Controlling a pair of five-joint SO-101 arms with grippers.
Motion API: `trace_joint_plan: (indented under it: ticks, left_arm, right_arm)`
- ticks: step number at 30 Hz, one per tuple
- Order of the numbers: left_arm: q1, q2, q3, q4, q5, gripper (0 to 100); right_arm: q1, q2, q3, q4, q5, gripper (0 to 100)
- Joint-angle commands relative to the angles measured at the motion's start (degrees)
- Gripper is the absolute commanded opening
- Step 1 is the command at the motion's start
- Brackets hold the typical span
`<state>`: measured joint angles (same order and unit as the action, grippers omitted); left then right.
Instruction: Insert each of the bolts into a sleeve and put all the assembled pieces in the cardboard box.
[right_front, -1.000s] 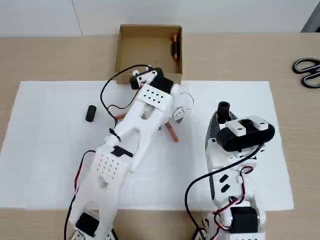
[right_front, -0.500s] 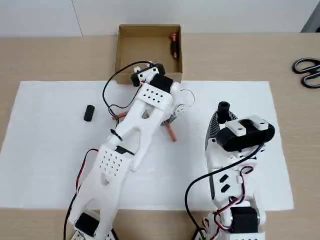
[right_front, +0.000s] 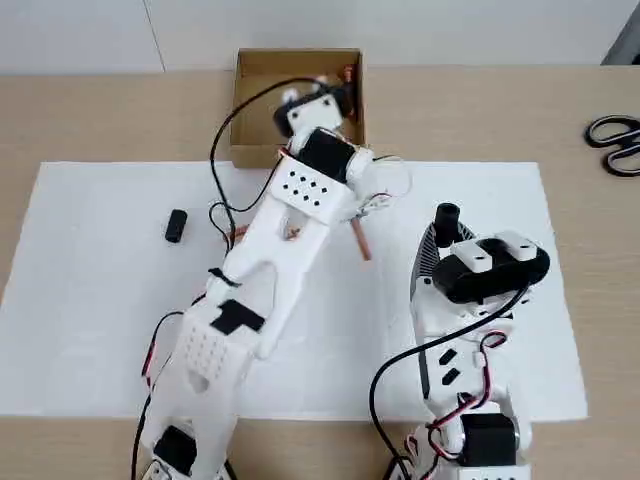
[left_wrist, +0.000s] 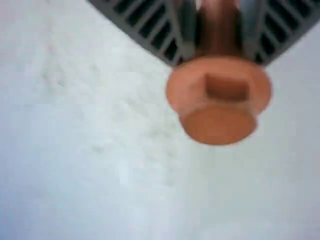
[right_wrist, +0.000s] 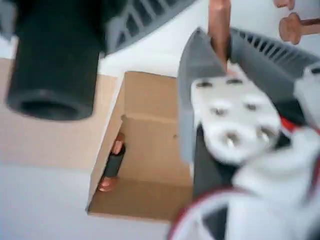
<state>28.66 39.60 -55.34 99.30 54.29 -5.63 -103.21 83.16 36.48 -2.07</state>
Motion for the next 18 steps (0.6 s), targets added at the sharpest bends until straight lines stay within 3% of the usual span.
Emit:
trace_joint_plan:
  ticks: [1,8,13,18]
  left_arm:
    - [1.5,-9.5,-0.8,1.1,-2.7,1]
    - [1.2,-24.1,-0.5,1.1,-4.7,1]
    - [1.1,-33.9,2.9,1.1,-4.5,1]
    - [1.1,-45.1,13.8,-0.6,-4.3,1]
  right_arm:
    - [0.1,-0.8,-1.4,0.0,0.2,0.5]
    - [-0.7,-0.8,3.6,-0.4,0.3,0.5]
    - [-8.7,-0.8,4.0,-1.5,0.4,0.5]
    - [-15.9,-0.8,4.3,-10.3,0.9,0.5]
